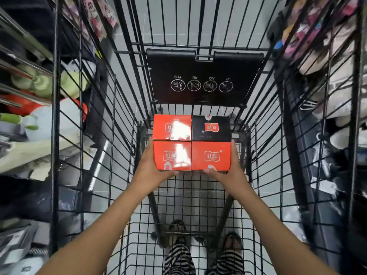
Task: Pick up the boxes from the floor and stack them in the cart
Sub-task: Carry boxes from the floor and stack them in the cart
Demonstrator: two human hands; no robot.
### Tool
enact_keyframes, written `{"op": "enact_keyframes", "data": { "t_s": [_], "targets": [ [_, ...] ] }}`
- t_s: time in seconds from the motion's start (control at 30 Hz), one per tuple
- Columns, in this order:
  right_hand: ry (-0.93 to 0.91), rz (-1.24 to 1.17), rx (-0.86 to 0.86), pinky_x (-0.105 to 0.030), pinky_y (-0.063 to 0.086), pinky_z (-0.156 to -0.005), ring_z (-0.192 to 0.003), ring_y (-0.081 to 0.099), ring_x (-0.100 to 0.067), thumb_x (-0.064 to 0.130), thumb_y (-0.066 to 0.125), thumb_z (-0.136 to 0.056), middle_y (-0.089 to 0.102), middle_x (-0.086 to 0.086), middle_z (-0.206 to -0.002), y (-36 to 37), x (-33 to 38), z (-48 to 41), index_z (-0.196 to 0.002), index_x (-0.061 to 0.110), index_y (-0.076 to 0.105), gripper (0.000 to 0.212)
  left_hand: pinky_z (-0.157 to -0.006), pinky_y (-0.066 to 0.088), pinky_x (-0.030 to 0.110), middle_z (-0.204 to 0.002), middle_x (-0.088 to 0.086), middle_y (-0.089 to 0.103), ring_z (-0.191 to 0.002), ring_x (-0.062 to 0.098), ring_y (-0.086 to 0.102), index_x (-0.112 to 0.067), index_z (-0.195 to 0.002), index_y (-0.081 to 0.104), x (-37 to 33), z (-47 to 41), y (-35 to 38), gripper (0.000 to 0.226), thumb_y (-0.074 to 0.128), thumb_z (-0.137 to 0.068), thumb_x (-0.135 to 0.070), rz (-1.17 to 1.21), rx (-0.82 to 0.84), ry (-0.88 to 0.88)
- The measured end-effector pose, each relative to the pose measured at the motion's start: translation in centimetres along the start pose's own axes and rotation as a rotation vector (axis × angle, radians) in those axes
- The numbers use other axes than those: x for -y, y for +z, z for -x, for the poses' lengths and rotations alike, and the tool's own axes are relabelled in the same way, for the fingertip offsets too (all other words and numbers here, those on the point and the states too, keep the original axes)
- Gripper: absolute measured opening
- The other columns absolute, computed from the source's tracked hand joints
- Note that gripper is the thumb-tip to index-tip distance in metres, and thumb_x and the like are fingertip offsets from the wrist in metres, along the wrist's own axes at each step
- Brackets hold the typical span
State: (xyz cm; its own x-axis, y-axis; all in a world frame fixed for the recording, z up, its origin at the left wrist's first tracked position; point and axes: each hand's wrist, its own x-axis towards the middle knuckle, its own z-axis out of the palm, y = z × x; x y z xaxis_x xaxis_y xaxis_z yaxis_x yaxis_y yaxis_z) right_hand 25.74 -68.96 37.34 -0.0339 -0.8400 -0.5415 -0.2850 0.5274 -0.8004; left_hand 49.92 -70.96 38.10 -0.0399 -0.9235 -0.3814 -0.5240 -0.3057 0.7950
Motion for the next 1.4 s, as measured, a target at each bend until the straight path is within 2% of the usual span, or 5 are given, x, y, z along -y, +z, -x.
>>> {"op": "enact_keyframes", "data": {
  "t_s": [0.2,0.43,1.0,1.13,1.4],
  "targets": [
    [0.060,0.019,-0.026,-0.043,0.041,-0.108,-0.125,0.050,-0.017,0.032,0.086,-0.069,0.049,0.004,-0.139,-0.2,0.4,0.5,-0.153,0.032,0.002,0.119,-0.089,0.038,0.009,-0.133,-0.010,0.045,-0.119,0.006,0.048,-0.056,-0.140,-0.002,-1.1,0.9,-0.3,0.118,0.086,-0.068,-0.027,0.001,0.061,-0.084],
    [-0.097,0.230,-0.134,-0.042,0.043,-0.105,-0.125,0.051,-0.025,0.045,0.069,-0.078,0.051,-0.004,-0.136,0.2,4.6,5.1,-0.141,0.023,0.033,0.076,-0.108,0.038,0.049,-0.145,0.002,0.042,-0.135,0.020,0.040,-0.032,-0.141,0.026,-5.8,7.8,-1.1,0.092,0.062,-0.068,-0.076,-0.111,-0.094,-0.100],
    [-0.928,0.725,0.845,-0.013,0.026,-0.098,-0.121,0.037,-0.010,0.030,0.059,-0.094,0.043,-0.008,-0.138,13.8,11.9,35.4,-0.142,0.014,0.039,0.054,-0.092,0.044,0.042,-0.121,0.015,0.060,-0.110,0.035,0.054,-0.008,-0.130,0.050,-5.4,48.7,-6.3,0.060,0.056,-0.086,-0.050,-0.498,-1.042,-0.490],
    [-1.095,0.844,1.047,-0.039,0.026,-0.112,-0.135,0.033,-0.031,0.044,0.051,-0.090,0.042,-0.016,-0.143,18.5,8.9,42.3,-0.144,0.008,0.039,0.066,-0.087,0.047,0.044,-0.116,0.021,0.062,-0.103,0.040,0.058,-0.002,-0.125,0.055,-1.2,59.6,-4.6,0.068,0.043,-0.082,-0.054,-0.487,-1.122,-0.749],
    [-1.157,1.113,1.304,-0.035,0.025,-0.111,-0.134,0.036,-0.035,0.026,0.065,-0.090,0.043,-0.018,-0.141,26.2,-0.9,48.4,-0.140,0.006,0.043,0.058,-0.096,0.043,0.051,-0.116,0.027,0.061,-0.109,0.044,0.056,0.005,-0.122,0.056,8.1,74.5,2.3,0.069,0.052,-0.081,-0.049,-0.387,-1.159,-1.132]
  ]
}}
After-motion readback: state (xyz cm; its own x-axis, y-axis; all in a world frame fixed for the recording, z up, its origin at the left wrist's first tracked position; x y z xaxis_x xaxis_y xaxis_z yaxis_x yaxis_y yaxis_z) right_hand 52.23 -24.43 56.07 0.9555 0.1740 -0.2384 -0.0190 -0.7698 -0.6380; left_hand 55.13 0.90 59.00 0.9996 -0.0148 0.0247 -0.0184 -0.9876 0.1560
